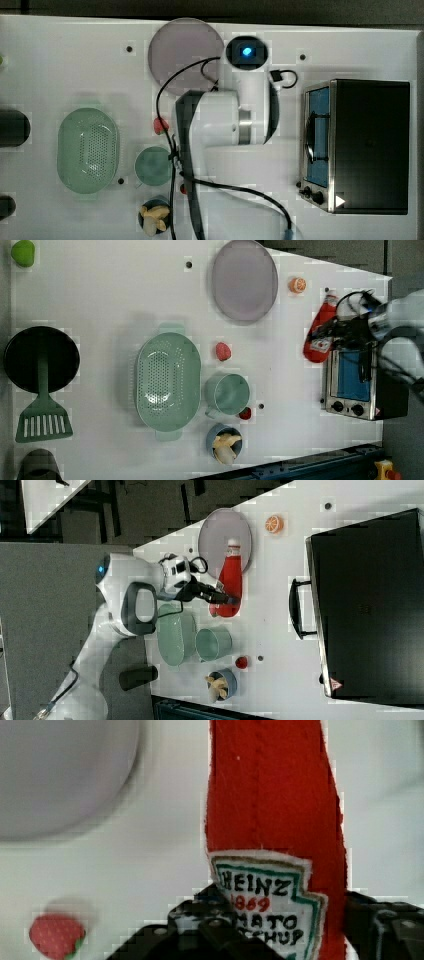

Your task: Pick ketchup from strainer and place it on the table

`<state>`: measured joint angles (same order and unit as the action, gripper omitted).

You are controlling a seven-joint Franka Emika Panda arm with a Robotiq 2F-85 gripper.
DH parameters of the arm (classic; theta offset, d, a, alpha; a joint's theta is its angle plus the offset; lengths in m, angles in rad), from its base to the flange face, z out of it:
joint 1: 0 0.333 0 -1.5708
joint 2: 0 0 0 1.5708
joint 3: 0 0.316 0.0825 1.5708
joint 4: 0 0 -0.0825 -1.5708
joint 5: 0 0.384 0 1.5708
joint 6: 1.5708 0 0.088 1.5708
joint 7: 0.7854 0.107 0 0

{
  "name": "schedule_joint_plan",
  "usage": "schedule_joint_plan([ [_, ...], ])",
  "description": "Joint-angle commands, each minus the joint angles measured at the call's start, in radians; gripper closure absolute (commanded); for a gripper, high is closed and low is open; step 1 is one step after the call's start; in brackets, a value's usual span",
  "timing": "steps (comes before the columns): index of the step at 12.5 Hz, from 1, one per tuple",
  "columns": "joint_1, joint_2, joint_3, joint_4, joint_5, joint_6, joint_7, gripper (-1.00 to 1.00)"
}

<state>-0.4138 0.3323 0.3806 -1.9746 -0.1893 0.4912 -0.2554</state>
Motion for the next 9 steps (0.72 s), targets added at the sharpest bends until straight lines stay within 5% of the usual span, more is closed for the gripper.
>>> schedule_joint_plan([
  [1,0.027,-0.008,-0.015,-0.079,0.001,0.081,-0.039,-0.19],
  [6,0.027,0.077,-0.048,-0.169,0.001,0.288,-0.039,-0.19],
  [9,0.027,0.112,-0.066,-0.194,-0.003,0.382,-0.039,-0.68],
])
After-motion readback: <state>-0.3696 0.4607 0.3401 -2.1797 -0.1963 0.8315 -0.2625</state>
